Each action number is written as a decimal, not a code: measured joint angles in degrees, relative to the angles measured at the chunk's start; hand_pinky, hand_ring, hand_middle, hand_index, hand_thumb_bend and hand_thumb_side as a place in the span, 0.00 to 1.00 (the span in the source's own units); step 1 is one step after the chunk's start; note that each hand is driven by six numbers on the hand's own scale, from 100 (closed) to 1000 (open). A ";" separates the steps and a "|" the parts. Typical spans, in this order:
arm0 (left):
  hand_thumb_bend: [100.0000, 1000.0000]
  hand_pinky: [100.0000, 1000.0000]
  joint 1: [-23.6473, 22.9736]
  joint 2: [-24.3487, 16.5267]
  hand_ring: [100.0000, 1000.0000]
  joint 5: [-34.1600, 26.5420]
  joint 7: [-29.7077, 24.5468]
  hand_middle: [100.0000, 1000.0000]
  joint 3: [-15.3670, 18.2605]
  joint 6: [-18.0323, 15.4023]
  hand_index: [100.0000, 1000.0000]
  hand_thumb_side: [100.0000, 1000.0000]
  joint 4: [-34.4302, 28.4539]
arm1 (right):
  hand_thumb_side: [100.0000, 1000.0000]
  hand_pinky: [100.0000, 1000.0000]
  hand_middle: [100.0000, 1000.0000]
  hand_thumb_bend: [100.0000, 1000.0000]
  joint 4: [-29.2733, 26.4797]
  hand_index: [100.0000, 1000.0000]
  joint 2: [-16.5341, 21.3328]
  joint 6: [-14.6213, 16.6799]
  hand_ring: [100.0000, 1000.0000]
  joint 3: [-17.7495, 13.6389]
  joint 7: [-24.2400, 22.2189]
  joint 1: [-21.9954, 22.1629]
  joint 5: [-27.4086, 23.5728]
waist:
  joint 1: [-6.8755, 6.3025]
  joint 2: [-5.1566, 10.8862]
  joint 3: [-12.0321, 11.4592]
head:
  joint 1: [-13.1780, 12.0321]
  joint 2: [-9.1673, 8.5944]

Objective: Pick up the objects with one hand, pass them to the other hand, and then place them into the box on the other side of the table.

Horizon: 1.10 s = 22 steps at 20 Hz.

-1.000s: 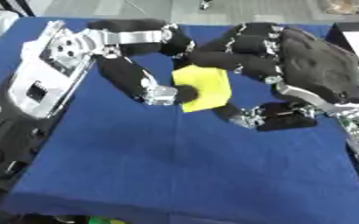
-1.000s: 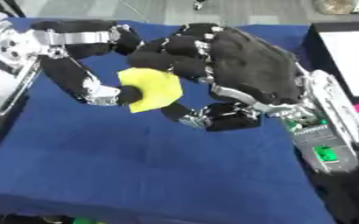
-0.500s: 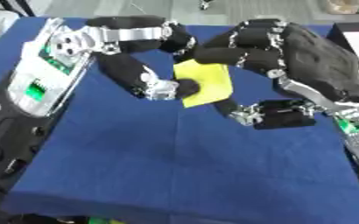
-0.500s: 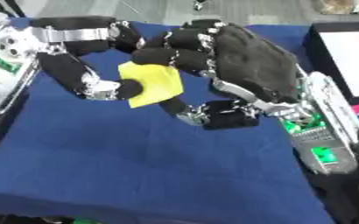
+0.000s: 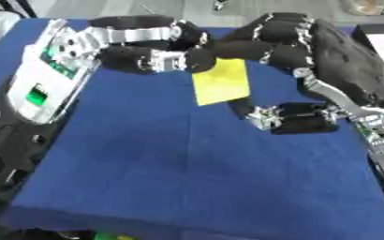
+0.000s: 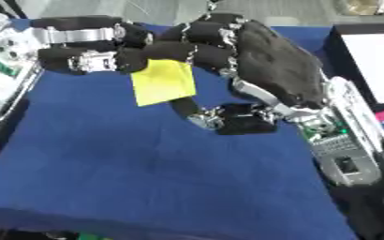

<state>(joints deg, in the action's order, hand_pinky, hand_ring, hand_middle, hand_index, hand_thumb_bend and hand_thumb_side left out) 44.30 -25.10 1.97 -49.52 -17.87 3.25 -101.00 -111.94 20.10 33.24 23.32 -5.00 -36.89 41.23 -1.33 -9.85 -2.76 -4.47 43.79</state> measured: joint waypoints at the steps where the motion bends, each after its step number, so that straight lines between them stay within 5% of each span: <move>1: 0.56 0.78 -0.07 0.00 0.68 -0.42 0.07 0.69 0.19 -0.06 0.88 1.00 0.06 | 0.00 0.64 0.44 0.00 0.00 0.87 0.00 0.11 0.62 -0.01 0.13 0.00 -0.10 | 0.00 0.00 0.00 | 0.00 0.00; 8: 0.61 0.79 -1.05 -0.01 0.69 -4.03 2.07 0.71 3.27 0.65 0.89 1.00 0.67 | 0.00 0.64 0.44 0.02 0.00 0.87 0.19 0.51 0.62 -0.56 1.12 -0.46 -0.23 | 0.03 0.03 0.04 | 0.07 0.00; 15: 0.53 0.79 -4.25 -1.02 0.68 -7.43 7.27 0.69 9.35 1.86 0.88 1.00 -0.14 | 0.00 0.63 0.44 0.09 -0.02 0.85 2.97 -0.52 0.62 -3.15 4.02 -0.84 0.85 | 0.22 0.25 0.07 | 0.50 0.00; 22: 0.31 0.76 -10.17 -2.84 0.62 -7.94 15.14 0.61 16.73 3.24 0.83 0.99 -0.79 | 0.00 0.66 0.43 0.00 2.91 0.90 9.42 -8.03 0.63 -10.25 11.07 1.41 1.94 | 0.37 0.26 -0.02 | 2.32 0.02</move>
<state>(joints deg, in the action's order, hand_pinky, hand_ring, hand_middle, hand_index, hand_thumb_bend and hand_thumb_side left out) 34.13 -27.94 -5.97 -34.37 -1.14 6.49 -101.79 -109.03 29.52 25.22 13.06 6.07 -35.48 43.17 -0.96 -9.59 -2.78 -2.15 43.81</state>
